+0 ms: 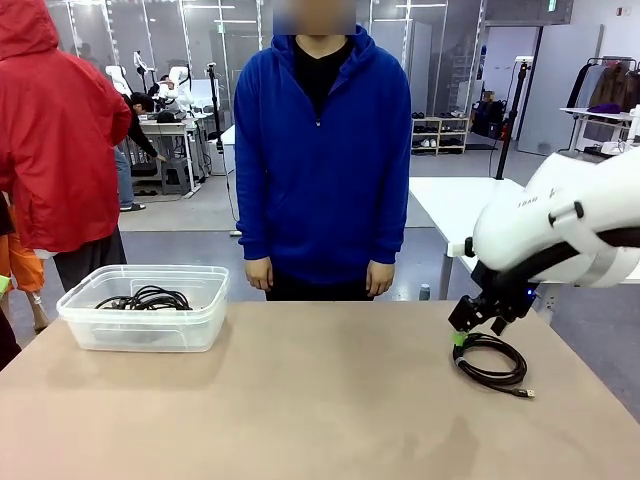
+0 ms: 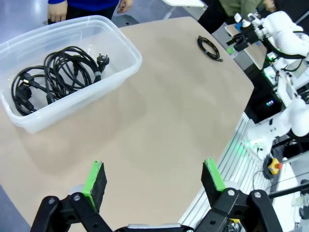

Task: Organize and store the cables.
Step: Place the USB Extension Cable into the Organizing box.

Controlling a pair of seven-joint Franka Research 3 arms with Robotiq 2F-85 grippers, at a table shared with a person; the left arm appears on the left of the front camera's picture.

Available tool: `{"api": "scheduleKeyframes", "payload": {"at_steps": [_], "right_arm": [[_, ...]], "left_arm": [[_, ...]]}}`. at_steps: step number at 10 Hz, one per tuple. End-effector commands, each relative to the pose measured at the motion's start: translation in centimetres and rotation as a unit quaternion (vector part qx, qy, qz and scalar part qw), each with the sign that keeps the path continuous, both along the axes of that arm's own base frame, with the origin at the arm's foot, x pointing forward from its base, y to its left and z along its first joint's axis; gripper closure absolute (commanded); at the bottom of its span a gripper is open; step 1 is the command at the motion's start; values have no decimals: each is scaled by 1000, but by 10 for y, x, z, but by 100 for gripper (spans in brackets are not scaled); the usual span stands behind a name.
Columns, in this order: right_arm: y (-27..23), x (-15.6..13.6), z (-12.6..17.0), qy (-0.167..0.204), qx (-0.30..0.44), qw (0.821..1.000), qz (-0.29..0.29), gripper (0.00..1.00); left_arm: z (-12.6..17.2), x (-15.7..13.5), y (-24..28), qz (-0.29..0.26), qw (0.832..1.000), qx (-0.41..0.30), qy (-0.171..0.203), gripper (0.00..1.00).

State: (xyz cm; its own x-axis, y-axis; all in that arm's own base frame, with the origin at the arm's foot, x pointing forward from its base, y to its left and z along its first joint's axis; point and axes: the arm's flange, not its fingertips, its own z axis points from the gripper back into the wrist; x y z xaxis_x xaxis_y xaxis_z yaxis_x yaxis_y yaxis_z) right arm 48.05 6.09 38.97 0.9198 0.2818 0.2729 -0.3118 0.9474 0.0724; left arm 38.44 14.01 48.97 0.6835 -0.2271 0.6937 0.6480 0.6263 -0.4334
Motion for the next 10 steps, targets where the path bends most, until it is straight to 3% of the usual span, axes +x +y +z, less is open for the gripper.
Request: {"api": "scheduleKeyframes", "payload": {"at_steps": [1,10], "right_arm": [[12,14,-25,14,-23,998,-49,0],[29,80,-83,104,-34,991,-77,0]], "left_arm": [[1,1,-3,14,1000,-6,-4,0],[1,1,-3,14,1000,-6,-4,0]]}}
